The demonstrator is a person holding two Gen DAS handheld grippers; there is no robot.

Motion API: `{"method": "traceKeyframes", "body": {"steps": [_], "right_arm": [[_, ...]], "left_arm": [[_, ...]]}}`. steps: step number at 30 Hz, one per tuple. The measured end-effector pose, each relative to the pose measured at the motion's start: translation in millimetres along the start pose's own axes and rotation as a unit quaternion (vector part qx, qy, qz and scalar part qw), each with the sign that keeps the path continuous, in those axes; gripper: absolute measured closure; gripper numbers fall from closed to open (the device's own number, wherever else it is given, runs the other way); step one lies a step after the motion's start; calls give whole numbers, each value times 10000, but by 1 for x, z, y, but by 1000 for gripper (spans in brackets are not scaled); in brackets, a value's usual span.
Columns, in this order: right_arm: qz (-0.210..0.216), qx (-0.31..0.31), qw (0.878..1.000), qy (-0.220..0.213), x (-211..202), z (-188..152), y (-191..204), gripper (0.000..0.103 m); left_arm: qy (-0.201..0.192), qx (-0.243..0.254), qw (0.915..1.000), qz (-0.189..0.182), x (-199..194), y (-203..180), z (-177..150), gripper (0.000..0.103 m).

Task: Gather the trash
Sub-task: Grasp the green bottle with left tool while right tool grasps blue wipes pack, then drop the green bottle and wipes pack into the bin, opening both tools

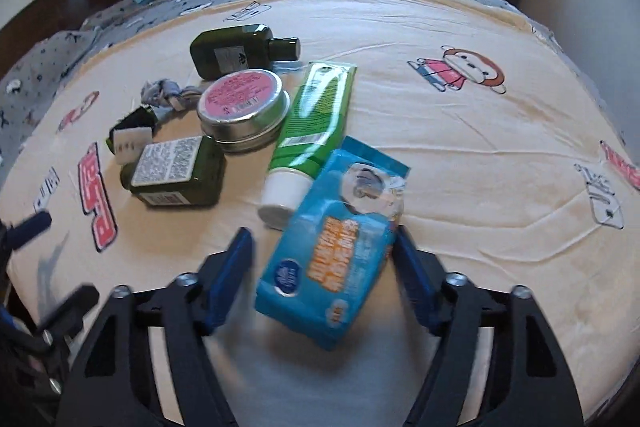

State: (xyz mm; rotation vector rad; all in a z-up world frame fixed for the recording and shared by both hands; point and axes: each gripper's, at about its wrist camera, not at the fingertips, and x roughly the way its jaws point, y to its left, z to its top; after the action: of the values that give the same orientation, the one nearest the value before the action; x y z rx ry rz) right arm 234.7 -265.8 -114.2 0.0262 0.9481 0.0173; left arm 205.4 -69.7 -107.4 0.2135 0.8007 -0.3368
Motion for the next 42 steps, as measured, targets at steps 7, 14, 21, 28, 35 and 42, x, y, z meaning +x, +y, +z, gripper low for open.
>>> {"method": "traceKeyframes", "body": {"steps": [7, 14, 21, 28, 35, 42], "right_arm": [[-337, -47, 9994, -111, -6, -3, -31, 55], [-294, 7, 9994, -194, -18, -26, -51, 55], [-191, 110, 9993, -295, -27, -37, -56, 56], [-135, -33, 9985, -524, -47, -51, -45, 56], [188, -233, 9963, -804, -86, -89, -19, 56], [758, -360, 9920, -947, -124, -132, 4, 56]], "left_arm": [[404, -376, 9974, -457, 38, -15, 20, 11], [422, -594, 9969, -297, 70, -26, 47, 11], [492, -749, 9958, -174, 82, -25, 60, 21], [286, -494, 9980, -281, 41, -27, 28, 21], [26, -283, 9990, -352, -23, -30, -35, 21], [-168, -325, 9990, -275, -81, -32, -95, 21]]}}
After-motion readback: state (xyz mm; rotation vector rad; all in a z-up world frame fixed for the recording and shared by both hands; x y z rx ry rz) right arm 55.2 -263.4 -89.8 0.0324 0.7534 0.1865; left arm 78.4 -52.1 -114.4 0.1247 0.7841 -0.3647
